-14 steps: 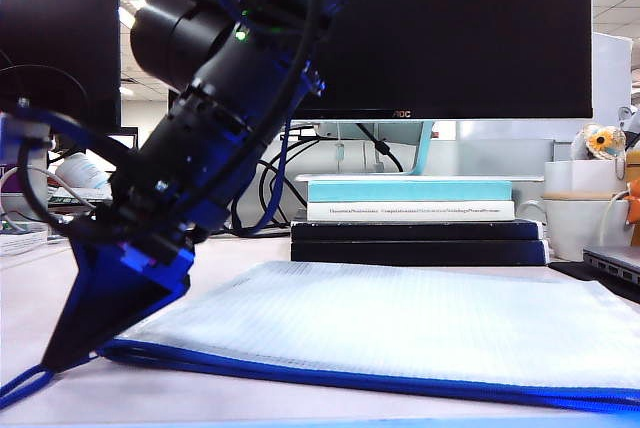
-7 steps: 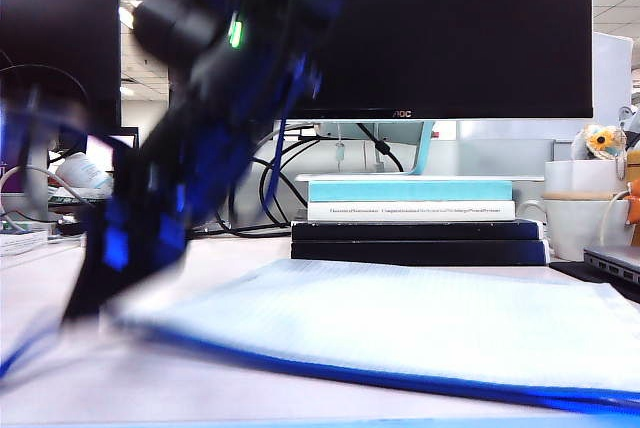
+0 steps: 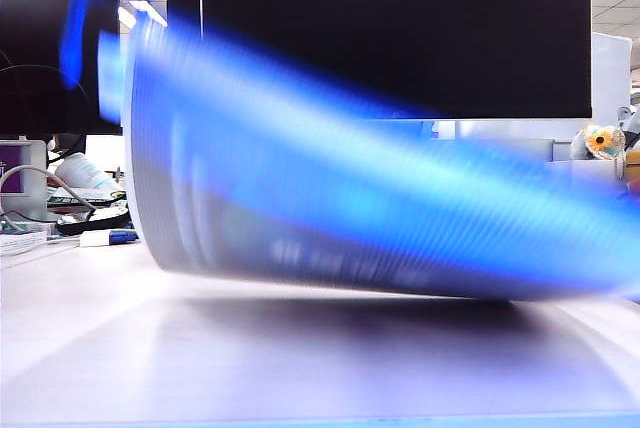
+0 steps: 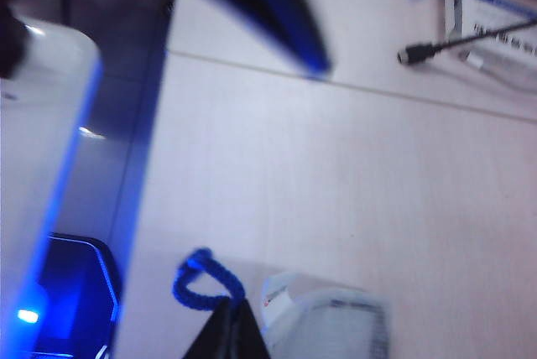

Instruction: Pick up the transparent plastic file bag with a blue zipper and close its zipper.

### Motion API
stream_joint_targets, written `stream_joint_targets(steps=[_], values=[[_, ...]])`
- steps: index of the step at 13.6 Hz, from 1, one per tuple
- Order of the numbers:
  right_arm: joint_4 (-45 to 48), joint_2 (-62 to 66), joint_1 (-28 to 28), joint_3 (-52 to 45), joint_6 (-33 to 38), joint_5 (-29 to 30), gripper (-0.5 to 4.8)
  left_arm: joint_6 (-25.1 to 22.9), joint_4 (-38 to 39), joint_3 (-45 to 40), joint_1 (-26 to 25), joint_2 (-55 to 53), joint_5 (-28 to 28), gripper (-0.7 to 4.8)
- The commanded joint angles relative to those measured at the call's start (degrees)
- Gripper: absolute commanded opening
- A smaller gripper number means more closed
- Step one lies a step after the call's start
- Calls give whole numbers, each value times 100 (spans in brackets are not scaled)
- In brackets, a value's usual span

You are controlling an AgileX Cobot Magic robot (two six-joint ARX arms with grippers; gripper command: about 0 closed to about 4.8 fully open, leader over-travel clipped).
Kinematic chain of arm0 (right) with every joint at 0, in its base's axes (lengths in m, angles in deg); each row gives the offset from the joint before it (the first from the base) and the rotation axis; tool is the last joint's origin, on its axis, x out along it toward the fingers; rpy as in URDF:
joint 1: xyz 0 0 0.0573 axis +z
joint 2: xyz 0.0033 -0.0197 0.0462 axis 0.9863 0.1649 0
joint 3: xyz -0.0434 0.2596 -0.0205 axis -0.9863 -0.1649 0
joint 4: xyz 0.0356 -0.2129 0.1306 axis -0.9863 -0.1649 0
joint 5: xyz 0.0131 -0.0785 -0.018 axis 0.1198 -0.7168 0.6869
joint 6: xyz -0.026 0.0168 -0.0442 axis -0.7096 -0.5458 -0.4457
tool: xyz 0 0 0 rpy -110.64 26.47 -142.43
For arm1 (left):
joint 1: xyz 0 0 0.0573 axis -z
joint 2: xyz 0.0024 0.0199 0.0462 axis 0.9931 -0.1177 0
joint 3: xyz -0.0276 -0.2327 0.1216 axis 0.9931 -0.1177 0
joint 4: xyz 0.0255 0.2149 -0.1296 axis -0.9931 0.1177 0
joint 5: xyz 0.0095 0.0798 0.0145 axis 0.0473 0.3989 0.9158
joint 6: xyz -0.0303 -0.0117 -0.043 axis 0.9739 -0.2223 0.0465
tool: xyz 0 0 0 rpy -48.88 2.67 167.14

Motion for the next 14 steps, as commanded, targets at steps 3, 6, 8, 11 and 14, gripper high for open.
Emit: stream_joint_targets(steps=[3, 6, 8, 11, 14], values=[[-446, -1126, 2, 31, 337, 807, -1, -1759, -317, -155, 1012, -31, -758, 318], [-297, -1246, 4, 33, 581, 1040, -1, -1574, -966, -155, 1578, -313, -1294, 318], [-210, -1187, 0, 31, 581, 1010, -1, -962, -1602, -155, 2337, -1075, -2503, 270], [-313, -1152, -7, 26, 573, 730, -1, -962, -1751, -146, 2376, -1198, -2507, -6], [-608, -1158, -4, 26, 603, -776, -1, -962, -1781, -144, 2374, -1198, -2022, -6]])
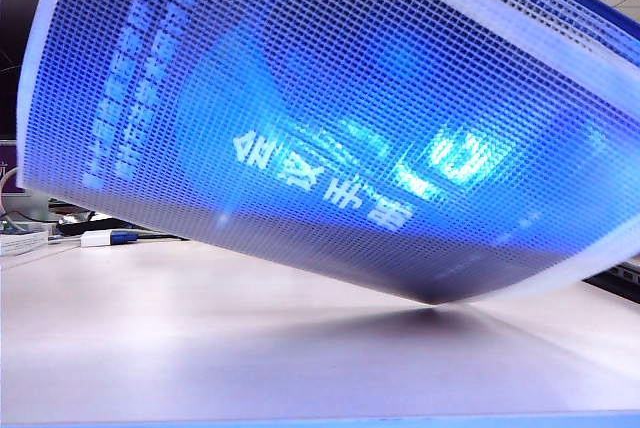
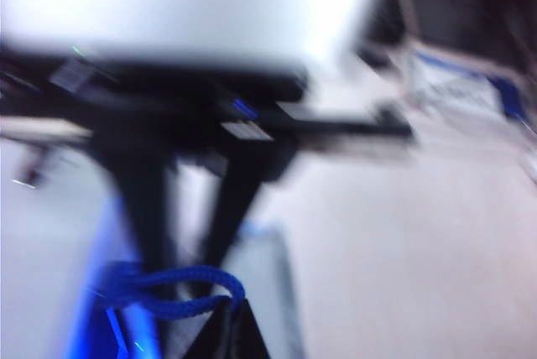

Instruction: Pick up the transparent plastic file bag with a blue zipper and close its zipper.

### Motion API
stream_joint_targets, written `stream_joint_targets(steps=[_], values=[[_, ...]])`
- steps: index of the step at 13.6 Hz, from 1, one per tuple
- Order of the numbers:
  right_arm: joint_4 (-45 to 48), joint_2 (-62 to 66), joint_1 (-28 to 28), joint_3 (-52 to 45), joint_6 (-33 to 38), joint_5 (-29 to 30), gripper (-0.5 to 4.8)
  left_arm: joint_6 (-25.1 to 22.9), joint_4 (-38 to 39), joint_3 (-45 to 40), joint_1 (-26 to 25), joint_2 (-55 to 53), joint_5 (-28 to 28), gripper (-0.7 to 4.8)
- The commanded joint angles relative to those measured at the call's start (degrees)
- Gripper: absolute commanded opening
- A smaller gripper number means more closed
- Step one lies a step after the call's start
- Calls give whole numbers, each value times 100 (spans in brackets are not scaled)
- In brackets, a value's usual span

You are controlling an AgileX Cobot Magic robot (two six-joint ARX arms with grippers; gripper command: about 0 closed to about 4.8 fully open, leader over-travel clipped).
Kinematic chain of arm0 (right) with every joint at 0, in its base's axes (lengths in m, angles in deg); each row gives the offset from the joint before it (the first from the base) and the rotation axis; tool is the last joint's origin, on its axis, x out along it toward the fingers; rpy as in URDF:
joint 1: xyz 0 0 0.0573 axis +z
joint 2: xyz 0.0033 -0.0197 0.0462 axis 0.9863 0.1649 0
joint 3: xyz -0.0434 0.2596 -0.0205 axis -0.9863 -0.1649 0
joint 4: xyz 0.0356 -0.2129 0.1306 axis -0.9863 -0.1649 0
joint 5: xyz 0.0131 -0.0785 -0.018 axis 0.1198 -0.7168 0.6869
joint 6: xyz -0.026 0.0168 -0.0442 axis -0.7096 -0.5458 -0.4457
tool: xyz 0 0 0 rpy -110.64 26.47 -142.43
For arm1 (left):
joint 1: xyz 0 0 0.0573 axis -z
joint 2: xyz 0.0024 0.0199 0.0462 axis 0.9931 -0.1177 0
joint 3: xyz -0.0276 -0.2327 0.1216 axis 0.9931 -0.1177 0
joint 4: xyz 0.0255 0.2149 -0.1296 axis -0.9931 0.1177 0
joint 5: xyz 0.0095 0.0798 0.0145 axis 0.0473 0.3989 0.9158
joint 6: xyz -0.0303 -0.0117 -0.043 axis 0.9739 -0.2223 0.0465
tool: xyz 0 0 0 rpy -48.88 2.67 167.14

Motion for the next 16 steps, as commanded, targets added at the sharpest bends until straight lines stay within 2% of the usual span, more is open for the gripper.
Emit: stream_joint_targets(steps=[1, 2, 3, 5, 6, 7, 10, 12, 16], values=[[-168, -31, -4, 24, 306, -1093, 23, -15, -129, 17, -9, 11, 1093, -6], [-24, -31, -4, 24, 306, -1093, 135, -11, -103, 17, -9, 11, 1141, -6], [142, -66, -4, 26, 457, -1095, 215, 216, -81, 17, -7, 11, 1873, -6], [105, -181, -4, 24, 501, -1115, 207, 258, -50, 17, -9, 9, 2601, -6], [-33, -243, 7, 24, 866, -1106, 207, 256, -103, 17, -7, 9, 3119, -6], [-212, -280, 9, 22, 1187, -1034, 207, 260, -190, 15, -9, 9, 3403, -6], [-695, -273, 9, 15, 1545, -682, 174, 782, -802, 17, -9, 9, 3832, -6], [-697, -236, 11, 11, 1545, -560, 174, 1023, -1211, 17, -4, 9, 3604, -6], [-483, -127, -79, 11, 1523, -826, 175, 1178, -1482, 17, -4, 11, 2330, -6]])
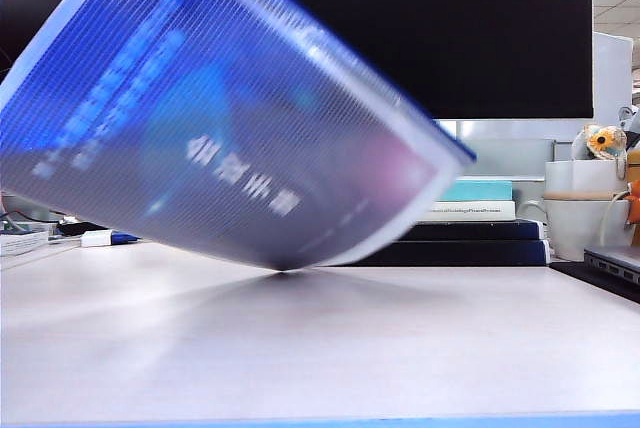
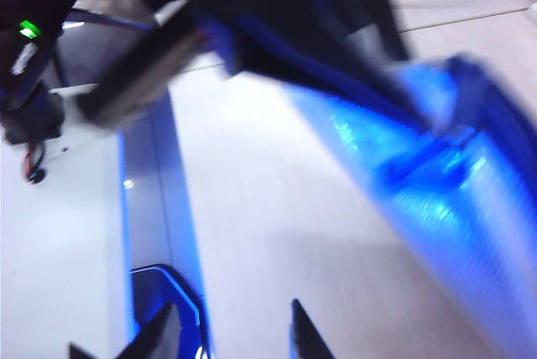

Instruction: Pick up the transparent plastic file bag with a blue zipper and close its zipper.

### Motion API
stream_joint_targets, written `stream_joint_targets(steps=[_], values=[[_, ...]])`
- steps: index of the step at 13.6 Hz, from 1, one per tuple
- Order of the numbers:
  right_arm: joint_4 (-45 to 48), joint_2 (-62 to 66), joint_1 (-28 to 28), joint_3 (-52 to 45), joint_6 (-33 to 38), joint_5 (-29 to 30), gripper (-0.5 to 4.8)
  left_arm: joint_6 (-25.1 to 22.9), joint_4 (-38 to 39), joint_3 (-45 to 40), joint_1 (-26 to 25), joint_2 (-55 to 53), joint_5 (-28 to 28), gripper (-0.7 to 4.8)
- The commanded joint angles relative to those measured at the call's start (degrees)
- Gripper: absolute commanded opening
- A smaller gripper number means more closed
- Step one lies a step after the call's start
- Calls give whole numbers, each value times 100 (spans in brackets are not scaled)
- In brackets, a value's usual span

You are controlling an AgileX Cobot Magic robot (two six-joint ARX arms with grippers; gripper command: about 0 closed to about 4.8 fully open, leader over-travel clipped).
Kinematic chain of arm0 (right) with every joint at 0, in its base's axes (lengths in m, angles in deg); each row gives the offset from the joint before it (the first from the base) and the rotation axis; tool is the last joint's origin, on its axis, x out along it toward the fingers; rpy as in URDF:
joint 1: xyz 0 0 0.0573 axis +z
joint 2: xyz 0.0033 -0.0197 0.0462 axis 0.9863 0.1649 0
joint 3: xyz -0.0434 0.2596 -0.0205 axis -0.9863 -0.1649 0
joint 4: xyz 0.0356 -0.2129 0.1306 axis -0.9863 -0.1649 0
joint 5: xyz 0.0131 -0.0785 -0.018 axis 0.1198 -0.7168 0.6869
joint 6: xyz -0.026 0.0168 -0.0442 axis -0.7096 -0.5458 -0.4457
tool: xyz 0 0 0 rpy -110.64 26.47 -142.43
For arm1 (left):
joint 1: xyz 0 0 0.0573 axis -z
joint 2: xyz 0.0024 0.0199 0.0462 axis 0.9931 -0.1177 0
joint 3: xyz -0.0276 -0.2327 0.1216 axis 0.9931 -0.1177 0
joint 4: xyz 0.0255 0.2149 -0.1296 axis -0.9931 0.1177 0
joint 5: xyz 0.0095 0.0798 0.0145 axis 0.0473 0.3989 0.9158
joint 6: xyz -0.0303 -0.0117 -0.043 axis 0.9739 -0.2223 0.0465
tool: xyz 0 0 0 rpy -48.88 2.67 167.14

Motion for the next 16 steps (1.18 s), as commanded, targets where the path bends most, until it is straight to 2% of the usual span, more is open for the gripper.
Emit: stream_joint_targets(steps=[1, 2, 4, 6, 8, 9, 10, 11, 12, 13, 15, 16], values=[[232, 103, -61, 20, -24, -234, 175, 33, -151, 15, -2, 17, -837, -6], [229, 149, -103, 15, -24, -251, 174, 33, -149, 15, -2, 17, -914, -6], [234, 319, -291, 13, -48, -254, 175, 33, -144, 15, -2, 17, -1405, -6], [455, 365, -387, 13, -46, -210, 175, 33, -144, 15, 0, 20, -1471, -6], [791, 365, -404, 15, 2, 350, 175, -7, -136, 13, 0, 17, -1436, -6], [802, 367, -402, 15, 4, 503, 175, -11, -142, 15, 0, 17, -1233, -6], [855, 382, -402, 15, 2, 527, 98, -11, -173, 15, 0, 17, -1235, -6], [848, 389, -402, 15, 0, 581, -1, -9, -299, 15, -2, 17, -1231, -6], [804, 385, -402, 20, 0, 498, -1, -81, -341, 15, -2, 17, -1198, -6], [647, 302, -409, 28, 0, 271, -1, -354, -184, 13, -2, 15, -855, -6], [466, 109, -459, 26, -4, -52, -1, -839, 422, 13, -4, 9, -245, -6], [450, 11, -507, 26, -4, -105, -1, -973, 769, 13, -4, -15, -205, -6]])
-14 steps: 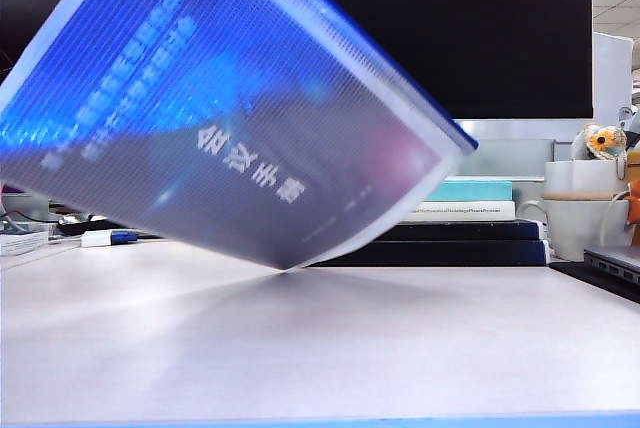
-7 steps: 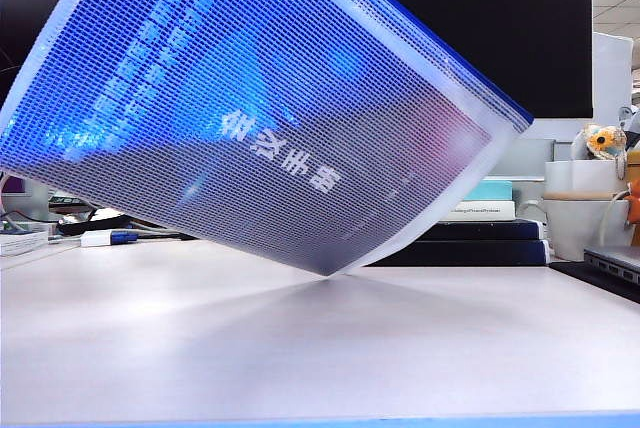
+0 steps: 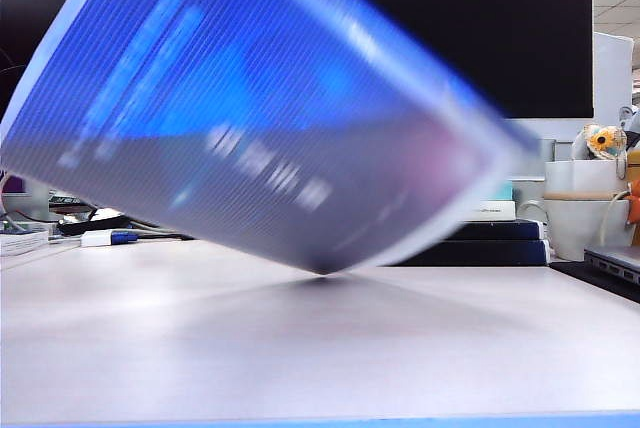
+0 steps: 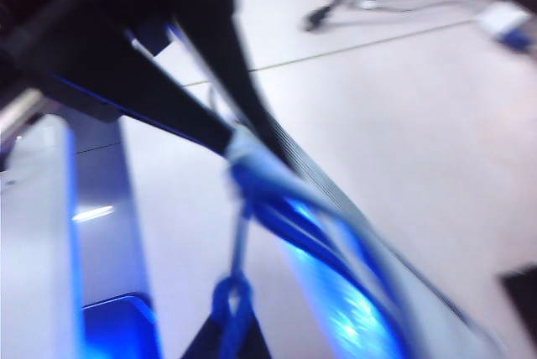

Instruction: Pick up the transparent plastic file bag with a blue zipper and close its zipper.

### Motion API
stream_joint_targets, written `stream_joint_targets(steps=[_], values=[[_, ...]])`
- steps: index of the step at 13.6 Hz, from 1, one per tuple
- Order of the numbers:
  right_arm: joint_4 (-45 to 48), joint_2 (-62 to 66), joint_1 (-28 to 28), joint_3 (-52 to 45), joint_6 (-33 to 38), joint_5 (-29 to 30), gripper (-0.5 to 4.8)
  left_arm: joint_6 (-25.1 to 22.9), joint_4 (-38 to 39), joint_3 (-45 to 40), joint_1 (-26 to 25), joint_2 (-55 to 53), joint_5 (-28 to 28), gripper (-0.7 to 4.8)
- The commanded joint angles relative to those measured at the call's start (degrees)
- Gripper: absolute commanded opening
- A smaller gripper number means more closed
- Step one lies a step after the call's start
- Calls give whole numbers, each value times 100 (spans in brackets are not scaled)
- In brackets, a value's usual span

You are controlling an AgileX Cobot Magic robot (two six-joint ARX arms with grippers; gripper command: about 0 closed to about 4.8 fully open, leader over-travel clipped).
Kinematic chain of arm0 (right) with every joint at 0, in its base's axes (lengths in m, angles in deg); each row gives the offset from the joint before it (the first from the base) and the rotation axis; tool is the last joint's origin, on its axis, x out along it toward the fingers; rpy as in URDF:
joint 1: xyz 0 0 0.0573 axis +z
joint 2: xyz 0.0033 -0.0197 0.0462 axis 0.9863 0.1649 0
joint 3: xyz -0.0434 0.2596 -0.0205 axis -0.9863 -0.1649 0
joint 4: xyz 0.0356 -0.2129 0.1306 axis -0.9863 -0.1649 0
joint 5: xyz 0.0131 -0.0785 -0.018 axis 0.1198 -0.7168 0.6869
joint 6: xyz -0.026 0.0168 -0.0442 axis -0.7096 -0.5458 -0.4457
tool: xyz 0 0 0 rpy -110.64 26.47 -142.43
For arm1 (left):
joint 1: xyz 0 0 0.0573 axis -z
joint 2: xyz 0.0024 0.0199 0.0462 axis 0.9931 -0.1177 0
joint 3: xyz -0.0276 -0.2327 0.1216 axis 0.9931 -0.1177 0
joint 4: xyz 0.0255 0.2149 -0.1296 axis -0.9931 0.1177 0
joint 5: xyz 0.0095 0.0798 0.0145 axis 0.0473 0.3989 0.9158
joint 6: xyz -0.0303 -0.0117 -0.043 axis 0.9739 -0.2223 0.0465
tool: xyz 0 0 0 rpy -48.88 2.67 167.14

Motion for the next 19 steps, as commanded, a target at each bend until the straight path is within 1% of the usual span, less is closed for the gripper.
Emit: stream_joint_targets(steps=[1, 2, 3, 5, 6, 7, 8, 9, 10, 12, 13, 14, 15, 16, 19], values=[[-39, -282, -138, 28, 9, -208, -1, -560, 903, 13, 2, -26, 260, -6], [-59, -297, -166, 28, 9, -205, -1, -605, 955, 11, 2, -26, 184, -6], [-459, -286, -339, 22, 7, -208, -1, -592, 846, 13, 2, -26, -680, -6], [-411, -291, -337, 22, 9, -184, -1, -588, 848, 13, 7, -26, -782, 4], [-391, -289, -330, 22, 11, -168, -1, -588, 789, 13, 7, -26, -1204, 169], [-358, -289, -328, 22, 13, -39, -1, -553, 688, 13, 7, -26, -1593, 215], [-289, -289, -328, 22, 57, 138, -1, -363, 511, 13, 9, -26, -1770, 211], [-197, -289, -328, 22, 142, 210, -1, -111, 350, 13, 9, -28, -1757, 170], [-61, -289, -326, 22, 162, 247, -1, -96, 293, 13, 9, -31, -1759, 157], [109, -289, -319, 22, 184, 247, -1, -17, 286, 13, 17, -31, -1768, 162], [225, -289, -310, 22, 186, 247, -1, 289, 243, 13, 129, -31, -1757, 171], [348, -280, -308, 22, 190, 249, -1, 752, 85, 13, 330, -31, -1561, 220], [393, -264, -291, 22, 192, 271, -1, 966, -22, 13, 446, -31, -1388, 221], [424, -249, -289, 24, 212, 326, -1, 979, -66, 13, 549, -31, -1244, 221], [490, -214, -289, 24, 319, 538, -1, 1143, -109, 13, 916, -31, -74, 210]])
